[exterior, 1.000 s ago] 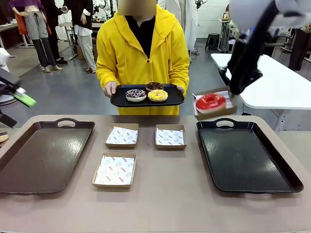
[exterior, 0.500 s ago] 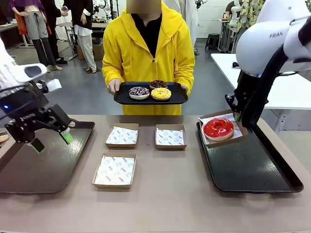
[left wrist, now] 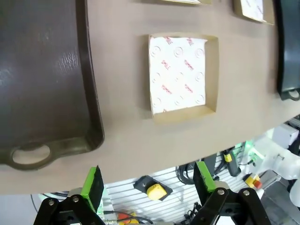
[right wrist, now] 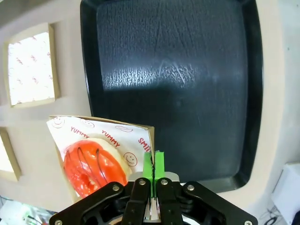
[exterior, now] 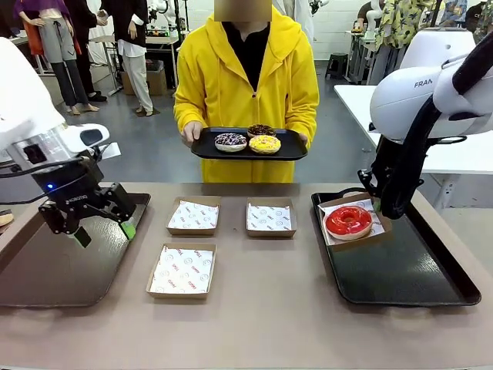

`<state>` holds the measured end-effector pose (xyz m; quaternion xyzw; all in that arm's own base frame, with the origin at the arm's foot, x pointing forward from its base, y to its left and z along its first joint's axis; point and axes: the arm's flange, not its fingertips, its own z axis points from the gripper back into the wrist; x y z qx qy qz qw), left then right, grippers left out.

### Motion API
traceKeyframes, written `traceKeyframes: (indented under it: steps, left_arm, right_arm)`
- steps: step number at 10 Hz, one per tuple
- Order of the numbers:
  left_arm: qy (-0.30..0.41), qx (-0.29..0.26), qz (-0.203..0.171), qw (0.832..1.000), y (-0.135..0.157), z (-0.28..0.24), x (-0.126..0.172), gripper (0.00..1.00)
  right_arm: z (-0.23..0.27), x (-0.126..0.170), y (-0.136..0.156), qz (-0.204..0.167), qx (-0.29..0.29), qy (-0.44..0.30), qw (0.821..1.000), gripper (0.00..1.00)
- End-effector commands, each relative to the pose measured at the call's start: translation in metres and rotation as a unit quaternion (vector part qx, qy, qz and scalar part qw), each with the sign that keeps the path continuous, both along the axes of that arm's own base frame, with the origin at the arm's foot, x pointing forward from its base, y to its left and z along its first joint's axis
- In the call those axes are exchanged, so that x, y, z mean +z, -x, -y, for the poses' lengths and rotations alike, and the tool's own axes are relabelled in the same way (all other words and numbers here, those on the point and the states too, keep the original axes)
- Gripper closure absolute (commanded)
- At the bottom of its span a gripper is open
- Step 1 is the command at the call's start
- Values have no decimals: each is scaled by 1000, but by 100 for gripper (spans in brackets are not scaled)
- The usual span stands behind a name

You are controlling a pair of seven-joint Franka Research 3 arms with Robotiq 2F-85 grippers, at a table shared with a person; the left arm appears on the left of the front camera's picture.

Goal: Individually package the donuts and arrange them on the tray.
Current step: Place the picked Paper togo box on the Handle tray while simultaneously picking up another Paper togo box from the table with the other hand.

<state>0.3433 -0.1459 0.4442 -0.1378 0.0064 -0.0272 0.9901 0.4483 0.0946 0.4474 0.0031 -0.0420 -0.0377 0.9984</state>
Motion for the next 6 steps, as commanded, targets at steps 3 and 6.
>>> traceKeyframes:
  steps: [3, 6]
  left_arm:
    - [-62, 1, 18, 998, -18, 35, -29, 0]
    - [-38, -10, 10, 999, -10, 24, -25, 0]
  right_arm:
    - [0, 8, 3, 7, 0, 0, 1000, 99]
    - [0, 8, 3, 7, 0, 0, 1000, 99]
